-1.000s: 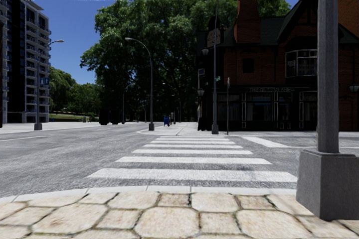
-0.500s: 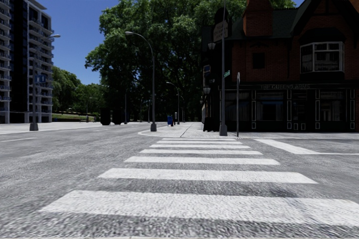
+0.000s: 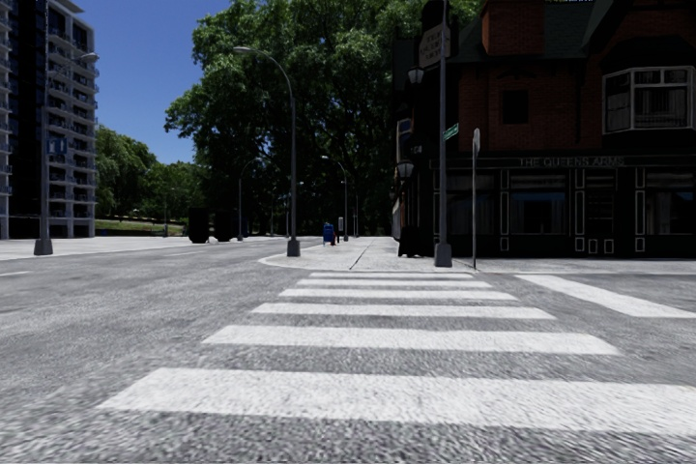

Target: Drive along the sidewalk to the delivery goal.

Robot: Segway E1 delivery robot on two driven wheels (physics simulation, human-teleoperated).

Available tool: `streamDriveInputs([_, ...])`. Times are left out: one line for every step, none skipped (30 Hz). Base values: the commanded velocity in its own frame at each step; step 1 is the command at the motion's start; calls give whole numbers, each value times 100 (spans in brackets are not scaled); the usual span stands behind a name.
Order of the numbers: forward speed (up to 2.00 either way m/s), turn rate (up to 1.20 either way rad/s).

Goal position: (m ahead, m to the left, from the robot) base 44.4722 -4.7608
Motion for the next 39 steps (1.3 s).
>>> streamDriveInputs([149,0])
streamDriveInputs([148,0])
streamDriveInputs([148,0])
streamDriveInputs([148,0])
streamDriveInputs([148,0])
streamDriveInputs([148,0])
streamDriveInputs([148,0])
streamDriveInputs([148,0])
streamDriveInputs([148,0])
streamDriveInputs([148,-5])
streamDriveInputs([148,-16])
streamDriveInputs([148,-16])
streamDriveInputs([148,-21])
streamDriveInputs([149,-22])
streamDriveInputs([149,-23])
streamDriveInputs([149,-23])
streamDriveInputs([150,-23])
streamDriveInputs([150,-23])
streamDriveInputs([150,-23])
streamDriveInputs([150,-23])
streamDriveInputs([150,-23])
streamDriveInputs([150,-23])
streamDriveInputs([151,-23])
streamDriveInputs([151,-23])
streamDriveInputs([151,-23])
streamDriveInputs([151,-23])
streamDriveInputs([151,-23])
streamDriveInputs([152,-23])
streamDriveInputs([152,-23])
streamDriveInputs([155,-6])
streamDriveInputs([160,0])
streamDriveInputs([160,0])
streamDriveInputs([200,0])
streamDriveInputs([200,0])
streamDriveInputs([200,0])
streamDriveInputs([200,0])
streamDriveInputs([200,0])
streamDriveInputs([200,0])
streamDriveInputs([200,0])
